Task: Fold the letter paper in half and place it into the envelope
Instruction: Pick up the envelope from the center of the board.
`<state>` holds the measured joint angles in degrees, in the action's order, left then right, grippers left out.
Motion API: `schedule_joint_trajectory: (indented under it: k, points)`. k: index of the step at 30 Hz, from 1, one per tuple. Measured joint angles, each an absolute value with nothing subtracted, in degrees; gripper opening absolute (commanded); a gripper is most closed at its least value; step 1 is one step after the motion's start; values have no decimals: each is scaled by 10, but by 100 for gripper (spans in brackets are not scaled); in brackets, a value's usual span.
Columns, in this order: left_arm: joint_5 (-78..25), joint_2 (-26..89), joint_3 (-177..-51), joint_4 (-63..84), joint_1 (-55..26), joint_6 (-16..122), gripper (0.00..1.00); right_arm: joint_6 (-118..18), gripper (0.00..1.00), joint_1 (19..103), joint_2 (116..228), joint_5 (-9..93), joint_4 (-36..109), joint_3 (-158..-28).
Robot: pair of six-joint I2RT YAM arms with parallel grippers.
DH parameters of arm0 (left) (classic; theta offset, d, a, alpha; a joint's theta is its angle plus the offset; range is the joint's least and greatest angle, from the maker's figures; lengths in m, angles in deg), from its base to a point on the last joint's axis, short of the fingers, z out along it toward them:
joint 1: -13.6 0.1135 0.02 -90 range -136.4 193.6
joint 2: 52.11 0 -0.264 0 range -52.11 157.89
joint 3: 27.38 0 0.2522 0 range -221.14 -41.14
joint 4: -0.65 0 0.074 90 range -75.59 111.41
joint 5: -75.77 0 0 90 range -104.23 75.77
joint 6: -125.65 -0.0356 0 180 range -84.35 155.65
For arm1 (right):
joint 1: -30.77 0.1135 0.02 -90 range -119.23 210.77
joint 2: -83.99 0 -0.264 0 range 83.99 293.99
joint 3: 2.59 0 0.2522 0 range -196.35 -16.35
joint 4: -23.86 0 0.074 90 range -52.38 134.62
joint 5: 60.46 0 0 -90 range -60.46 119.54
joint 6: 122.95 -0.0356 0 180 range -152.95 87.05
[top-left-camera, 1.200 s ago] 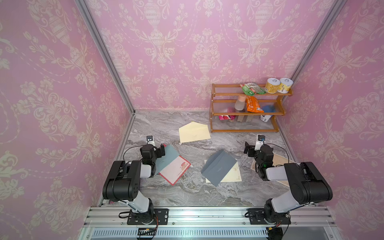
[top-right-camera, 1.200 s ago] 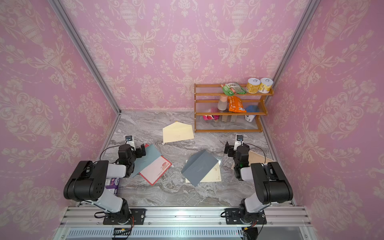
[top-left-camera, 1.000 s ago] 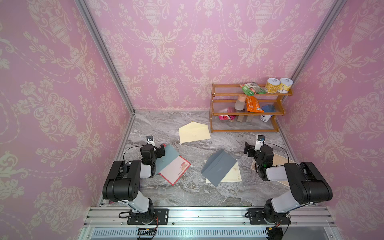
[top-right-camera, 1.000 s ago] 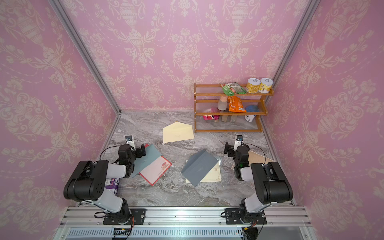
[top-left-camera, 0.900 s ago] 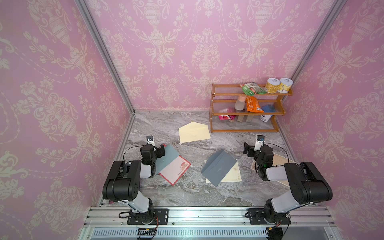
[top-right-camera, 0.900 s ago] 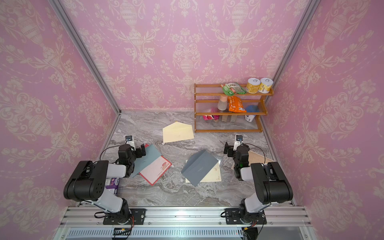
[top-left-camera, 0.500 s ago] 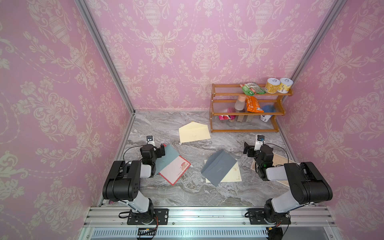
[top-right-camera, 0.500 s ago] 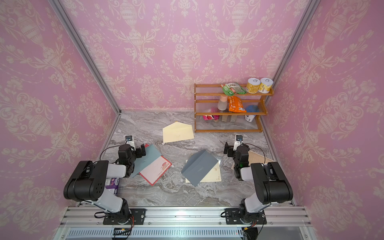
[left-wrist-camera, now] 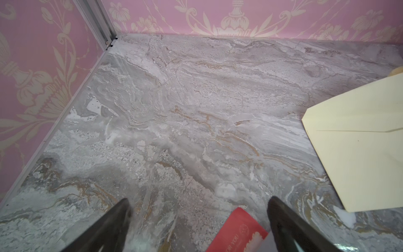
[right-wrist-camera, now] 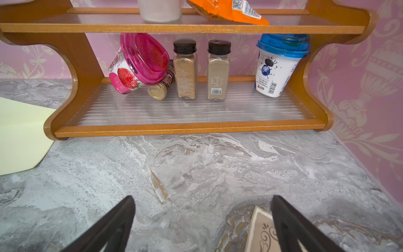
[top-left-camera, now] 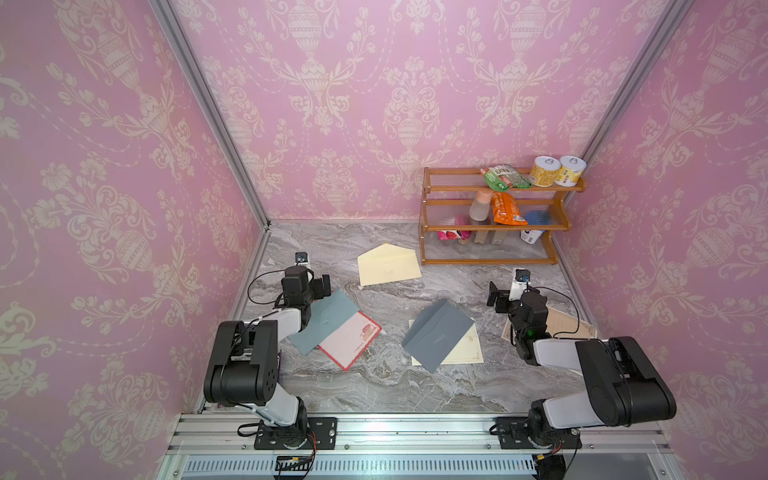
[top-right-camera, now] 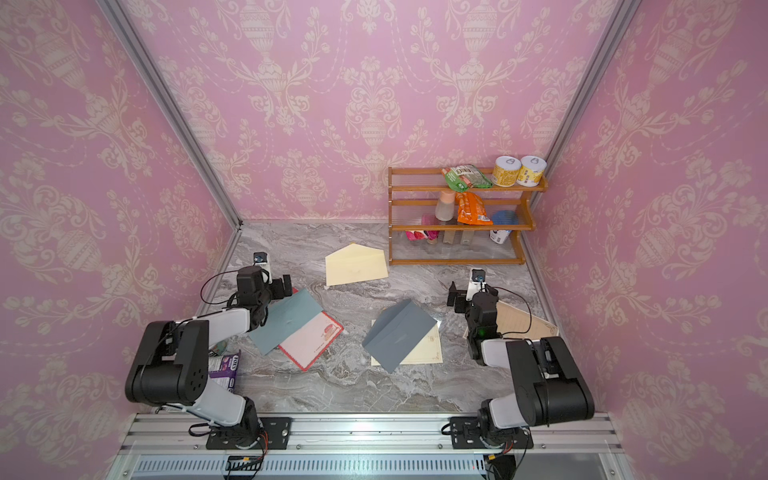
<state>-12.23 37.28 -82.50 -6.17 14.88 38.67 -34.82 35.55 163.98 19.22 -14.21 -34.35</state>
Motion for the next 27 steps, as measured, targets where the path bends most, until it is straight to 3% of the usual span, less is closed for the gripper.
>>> schedule_joint_trajectory:
  k: [12, 20, 27]
  points:
    - [-97, 330, -975, 248, -17, 468, 99, -424, 100, 386, 1453, 94, 236, -448]
    - [-91, 362, -1097, 391, -177, 538, 99, -578, 100, 388, 1451, 76, 567, -568]
    - [-147, 440, -1138, 445, -276, 546, 99, -631, 100, 397, 1467, 134, 732, -613]
